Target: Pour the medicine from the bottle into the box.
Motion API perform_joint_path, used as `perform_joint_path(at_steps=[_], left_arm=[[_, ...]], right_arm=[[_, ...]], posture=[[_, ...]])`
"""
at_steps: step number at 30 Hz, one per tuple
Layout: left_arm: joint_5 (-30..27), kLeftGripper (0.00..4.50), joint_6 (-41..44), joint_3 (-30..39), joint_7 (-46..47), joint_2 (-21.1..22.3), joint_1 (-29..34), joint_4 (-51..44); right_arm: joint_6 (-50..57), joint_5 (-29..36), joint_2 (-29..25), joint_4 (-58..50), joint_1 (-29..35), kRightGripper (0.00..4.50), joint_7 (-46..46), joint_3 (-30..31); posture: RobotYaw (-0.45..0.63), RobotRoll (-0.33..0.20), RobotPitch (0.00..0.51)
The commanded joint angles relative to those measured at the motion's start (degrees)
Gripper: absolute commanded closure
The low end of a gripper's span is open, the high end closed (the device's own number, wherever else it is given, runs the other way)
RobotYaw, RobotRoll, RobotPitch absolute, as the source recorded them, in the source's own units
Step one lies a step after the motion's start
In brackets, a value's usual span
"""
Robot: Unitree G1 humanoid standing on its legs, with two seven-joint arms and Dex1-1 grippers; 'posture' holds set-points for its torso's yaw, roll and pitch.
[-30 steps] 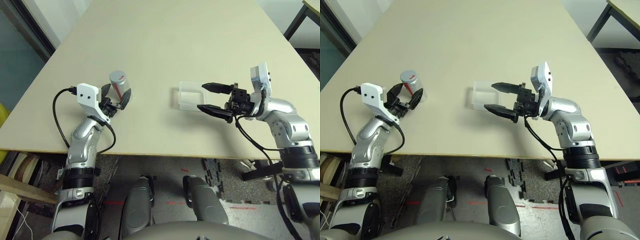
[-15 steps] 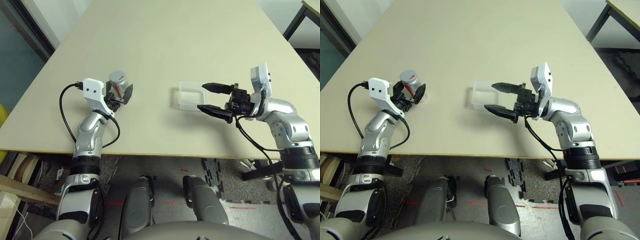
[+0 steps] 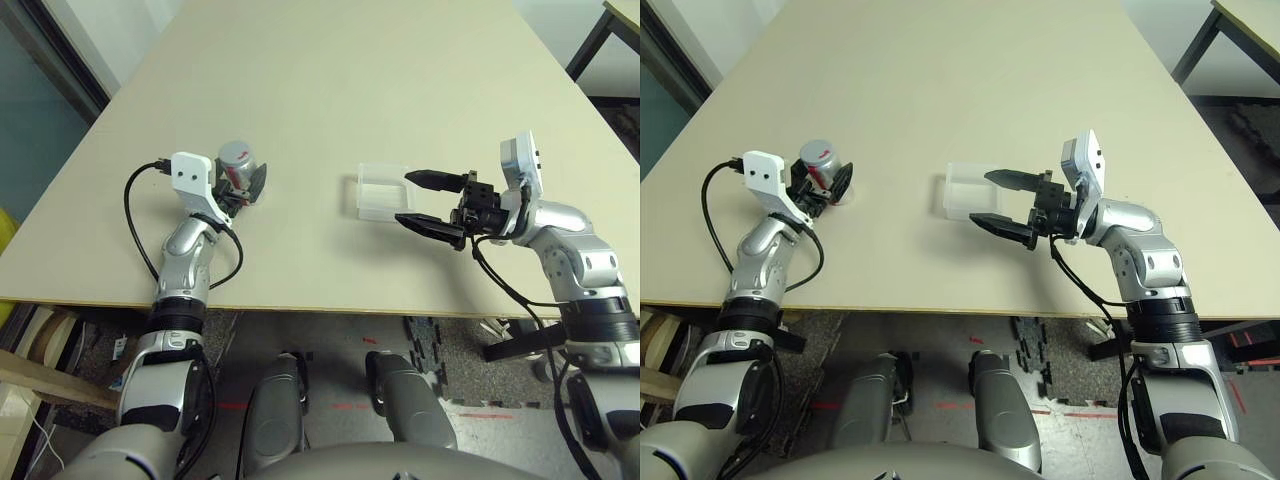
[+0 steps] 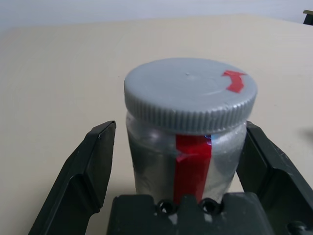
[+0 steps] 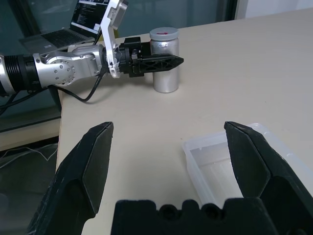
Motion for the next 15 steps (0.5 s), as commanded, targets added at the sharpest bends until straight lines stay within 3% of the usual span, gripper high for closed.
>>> perform_joint_path(at_steps=[1, 15], left_arm=[[1.1, 0.04, -1.5, -0.6, -0.4, -0.2, -1.6, 3.1], [1.9, 0.04, -4.3, -0.7, -0.7, -0.2, -4.4, 8.2]], right_arm=[[-0.5, -0.2, -0.3, -1.4, 0.6, 0.00, -0.1, 0.4], [-0.6, -0.4, -0.4, -2.1, 1.3, 0.00, -0.4, 0.5]], posture=[[-0.18, 0.000, 0.146], [-0.18, 0.000, 0.148]])
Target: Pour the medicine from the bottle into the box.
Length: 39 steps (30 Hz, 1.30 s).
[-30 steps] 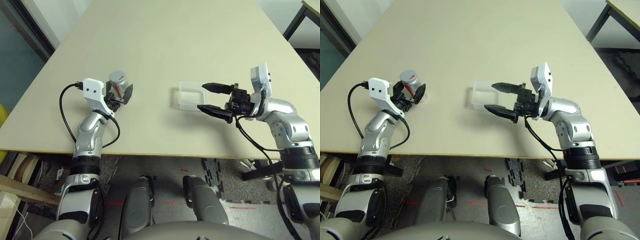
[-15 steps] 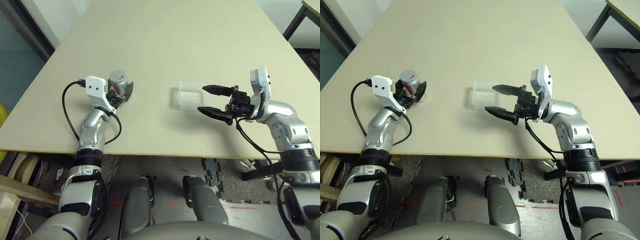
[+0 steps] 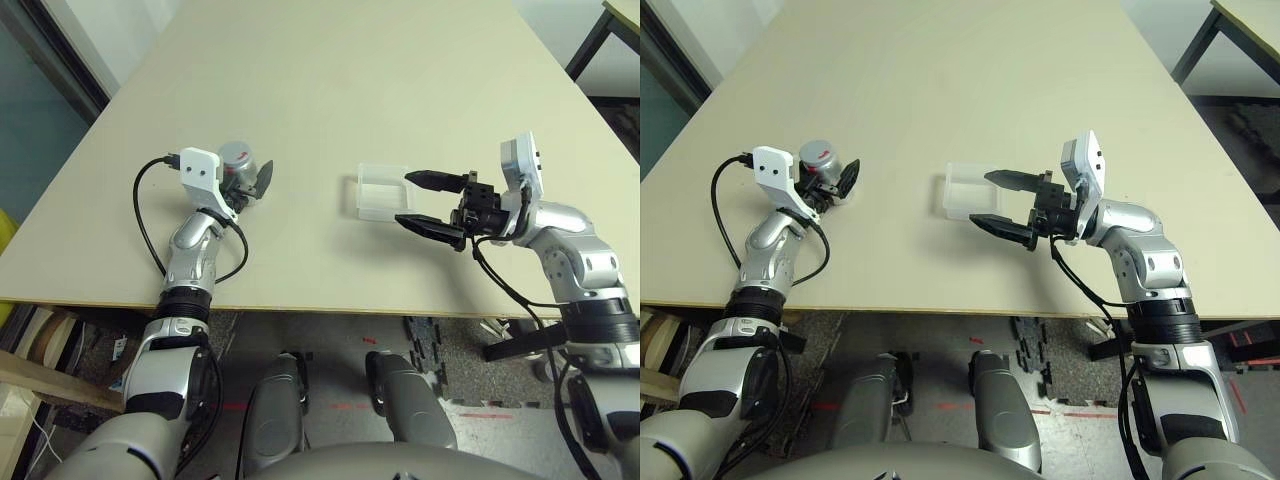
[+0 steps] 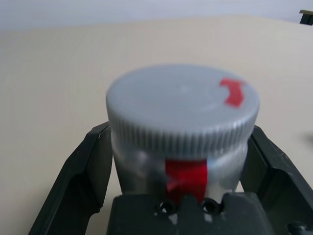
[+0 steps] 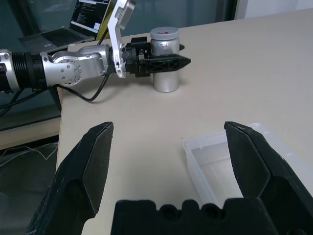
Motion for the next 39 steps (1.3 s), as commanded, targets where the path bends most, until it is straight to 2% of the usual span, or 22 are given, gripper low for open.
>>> perform_joint_path(at_steps=[1, 19, 22, 25, 26, 33, 39], left_arm=[[1.0, 0.04, -0.9, -0.4, -0.4, 0.0, -0.6, 2.4], [1.5, 0.04, -3.1, -0.8, -0.9, -0.5, -3.0, 7.2], [1.6, 0.64, -3.2, -0.8, -1.2, -0.5, -3.3, 7.7], [1.6, 1.72, -3.1, -0.8, -1.7, -0.6, -3.3, 7.8], [1.5, 1.89, -3.0, -0.7, -1.9, -0.6, -3.3, 7.7], [0.5, 1.89, -0.8, -0.7, -3.9, -0.7, -2.3, 5.0], [-2.5, 1.89, 7.9, -2.6, -10.0, -0.9, -0.1, -6.0]], right_arm=[[-0.6, -0.4, -0.3, -1.4, 0.8, 0.00, -0.2, 0.5], [-0.2, -0.3, -0.1, -2.6, 1.6, 0.00, -0.8, 0.8], [-0.2, -0.3, -0.1, -2.7, 1.6, 0.00, -0.8, 0.8], [-0.2, -0.3, -0.1, -2.7, 1.6, 0.00, -0.9, 0.8], [-0.2, -0.3, -0.1, -2.7, 1.6, 0.00, -0.9, 0.8], [-0.2, -0.3, 0.0, -2.3, 1.2, 0.00, -1.1, 0.8], [0.5, 0.3, -0.1, -1.5, -0.5, 0.00, -1.0, 0.5]], posture=[[-0.19, 0.000, 0.149], [-0.19, 0.000, 0.158], [-0.19, 0.000, 0.158], [-0.19, 0.000, 0.158], [-0.19, 0.000, 0.158], [-0.19, 0.000, 0.158], [-0.19, 0.000, 0.156]])
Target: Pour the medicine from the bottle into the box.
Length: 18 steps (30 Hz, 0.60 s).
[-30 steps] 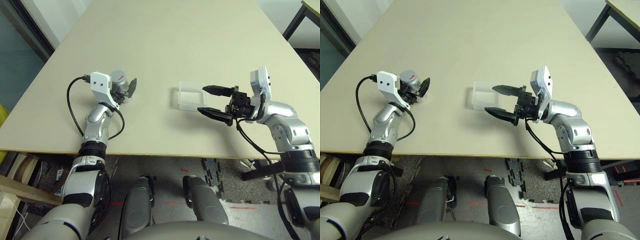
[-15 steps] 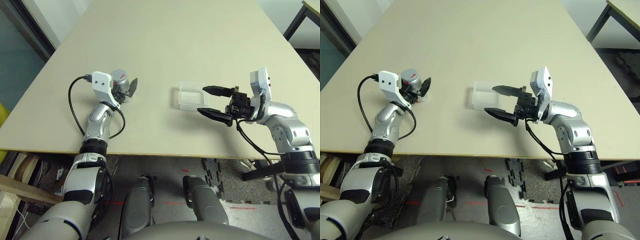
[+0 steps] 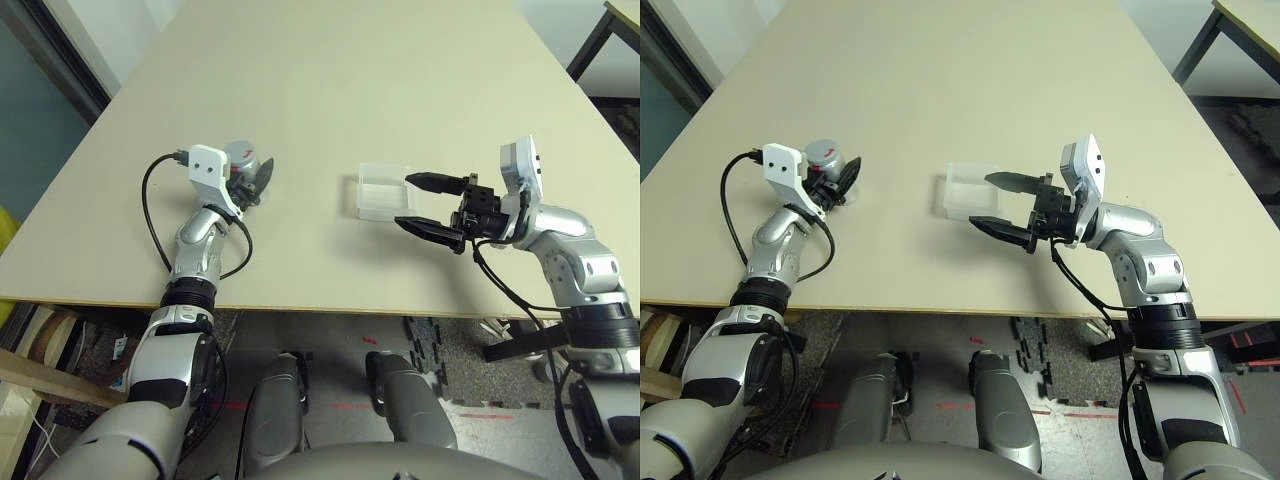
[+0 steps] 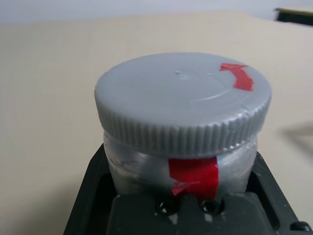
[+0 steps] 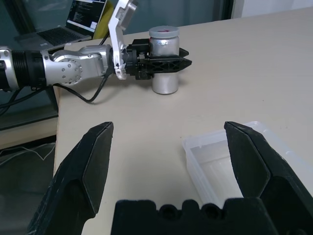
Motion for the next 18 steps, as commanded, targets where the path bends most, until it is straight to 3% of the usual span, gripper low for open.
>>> perform_joint_path(at_steps=[1, 9, 18], left_arm=[[-1.9, 1.89, 6.0, -2.2, -4.0, -0.3, 1.7, -7.2], [-4.7, 1.89, 18.7, -7.0, -10.6, -0.3, 2.8, -19.9], [-5.0, 1.89, 24.7, -10.5, -15.1, -0.3, 0.6, -23.8]], right_arm=[[0.3, 0.3, -0.1, -0.1, -1.2, 0.00, 0.3, 0.5], [1.2, 0.4, 1.4, 1.8, -6.6, 0.00, 1.0, 1.7], [4.3, -0.8, 5.4, 5.1, -15.0, 0.00, -0.2, 5.2]], posture=[[-0.19, 0.000, 0.155], [-0.18, 0.000, 0.145], [-0.19, 0.000, 0.135]])
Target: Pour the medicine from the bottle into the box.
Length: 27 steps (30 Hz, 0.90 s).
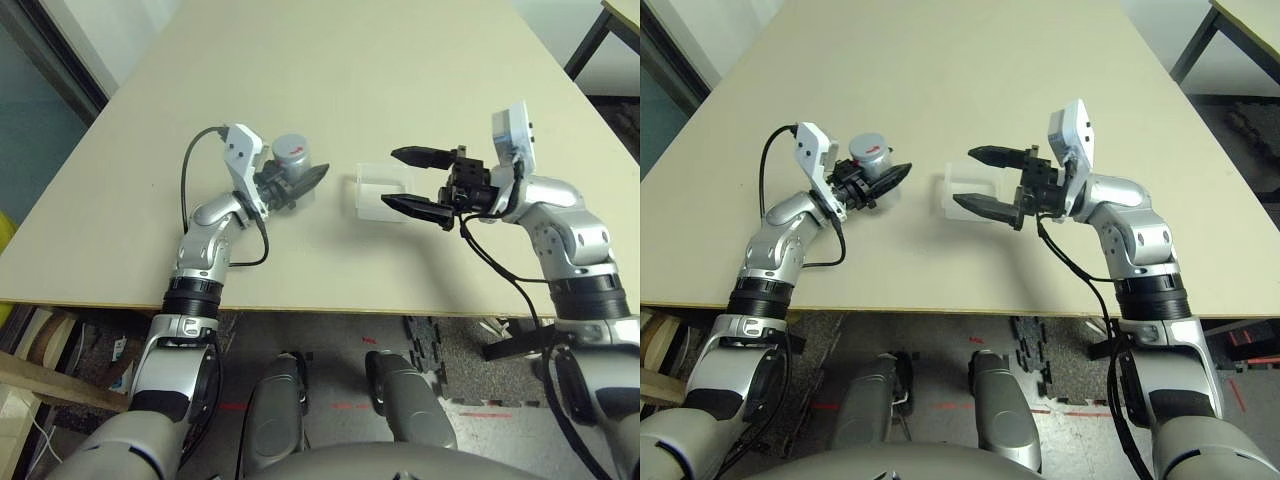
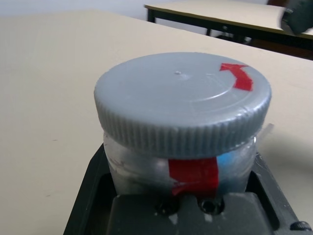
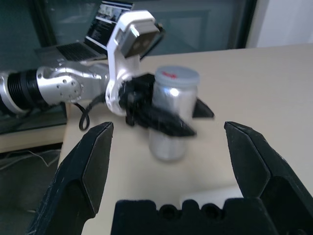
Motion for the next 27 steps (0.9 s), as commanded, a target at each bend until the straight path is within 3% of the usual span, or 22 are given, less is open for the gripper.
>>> perform_joint_path(at_steps=[1, 12, 27], left_arm=[[-0.5, 1.89, 1.4, -1.4, -1.8, -0.1, -0.9, -1.5], [-0.1, 1.89, 2.1, -3.1, -3.7, -0.5, -1.4, -2.1], [0.4, 1.89, 1.6, -5.0, -4.8, -1.4, -2.5, -2.7]], right_arm=[[0.8, -0.9, 1.5, 2.3, -2.8, 0.00, -0.8, 1.2], [-2.1, -4.4, 5.1, 10.3, -9.4, 0.00, 0.6, 3.7], [-5.7, -8.3, 8.6, 18.6, -13.8, 0.00, 2.0, 4.8]], posture=[[-0.19, 0.000, 0.135], [-0.19, 0.000, 0.128], [-0.19, 0.000, 0.127]])
